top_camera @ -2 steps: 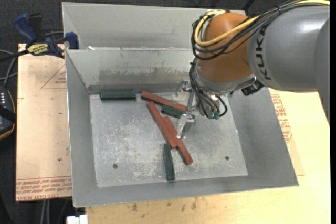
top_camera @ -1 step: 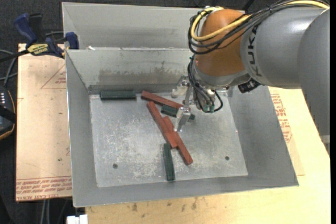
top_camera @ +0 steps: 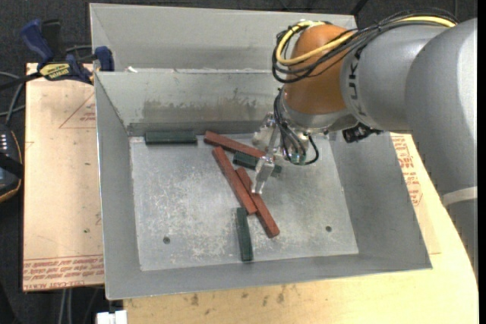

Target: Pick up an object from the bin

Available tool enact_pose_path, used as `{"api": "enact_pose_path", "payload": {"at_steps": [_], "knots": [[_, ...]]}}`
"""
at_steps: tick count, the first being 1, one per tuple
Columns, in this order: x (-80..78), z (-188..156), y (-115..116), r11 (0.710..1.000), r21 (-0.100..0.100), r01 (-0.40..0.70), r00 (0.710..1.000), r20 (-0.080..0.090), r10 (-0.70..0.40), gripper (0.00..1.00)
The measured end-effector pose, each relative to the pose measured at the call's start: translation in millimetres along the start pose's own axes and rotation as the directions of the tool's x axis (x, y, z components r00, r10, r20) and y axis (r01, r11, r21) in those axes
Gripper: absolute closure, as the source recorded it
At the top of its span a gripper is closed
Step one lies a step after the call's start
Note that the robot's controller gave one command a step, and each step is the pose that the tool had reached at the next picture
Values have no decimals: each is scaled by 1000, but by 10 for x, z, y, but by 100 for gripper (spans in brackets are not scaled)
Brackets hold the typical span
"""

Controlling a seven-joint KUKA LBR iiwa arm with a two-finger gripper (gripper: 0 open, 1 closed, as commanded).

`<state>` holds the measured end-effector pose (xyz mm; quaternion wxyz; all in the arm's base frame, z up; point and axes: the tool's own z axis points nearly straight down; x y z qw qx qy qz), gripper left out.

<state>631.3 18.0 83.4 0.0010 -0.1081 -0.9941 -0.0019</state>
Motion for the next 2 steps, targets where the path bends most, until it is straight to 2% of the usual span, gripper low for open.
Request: {"api": "enact_pose_path", "payload": {"at_steps": [1, 2], "knots": [[-10, 3, -12, 1000, 0, -14, 1000, 13, 14, 100], [-10, 3, -13, 1000, 0, -14, 1000, 13, 14, 100]]}}
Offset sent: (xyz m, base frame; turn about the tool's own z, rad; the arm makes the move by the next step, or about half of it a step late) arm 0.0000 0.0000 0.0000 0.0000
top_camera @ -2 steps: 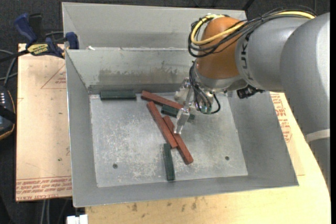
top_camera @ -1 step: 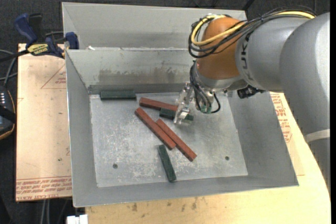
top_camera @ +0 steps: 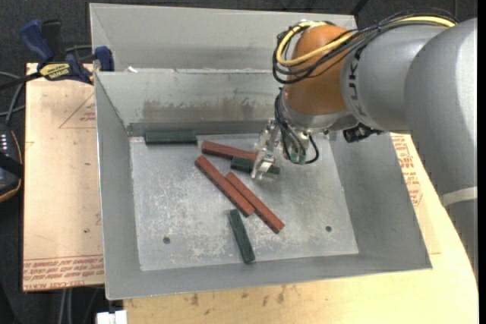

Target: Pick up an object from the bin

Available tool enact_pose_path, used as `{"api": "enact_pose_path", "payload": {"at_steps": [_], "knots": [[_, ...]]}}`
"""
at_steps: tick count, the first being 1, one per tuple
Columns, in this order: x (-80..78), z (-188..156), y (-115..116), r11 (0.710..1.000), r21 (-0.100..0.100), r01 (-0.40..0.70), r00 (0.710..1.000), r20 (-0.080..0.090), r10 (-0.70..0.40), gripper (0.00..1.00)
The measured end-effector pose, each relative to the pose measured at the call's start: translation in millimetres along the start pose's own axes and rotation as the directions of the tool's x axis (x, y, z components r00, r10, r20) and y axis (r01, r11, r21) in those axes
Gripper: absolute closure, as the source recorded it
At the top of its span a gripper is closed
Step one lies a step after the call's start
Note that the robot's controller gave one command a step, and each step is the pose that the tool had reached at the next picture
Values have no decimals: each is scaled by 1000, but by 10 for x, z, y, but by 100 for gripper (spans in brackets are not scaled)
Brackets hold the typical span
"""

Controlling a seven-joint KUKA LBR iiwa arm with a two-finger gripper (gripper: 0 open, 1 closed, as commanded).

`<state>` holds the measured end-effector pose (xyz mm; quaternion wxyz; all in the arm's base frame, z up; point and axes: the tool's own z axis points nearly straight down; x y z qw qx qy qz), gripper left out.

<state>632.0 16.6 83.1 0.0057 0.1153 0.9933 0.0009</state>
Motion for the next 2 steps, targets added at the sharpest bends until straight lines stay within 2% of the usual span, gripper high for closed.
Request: {"api": "enact_pose_path", "payload": {"at_steps": [2], "knots": [[29, -185, -4, 1000, 3, 0, 1000, -13, 0, 100]]}}
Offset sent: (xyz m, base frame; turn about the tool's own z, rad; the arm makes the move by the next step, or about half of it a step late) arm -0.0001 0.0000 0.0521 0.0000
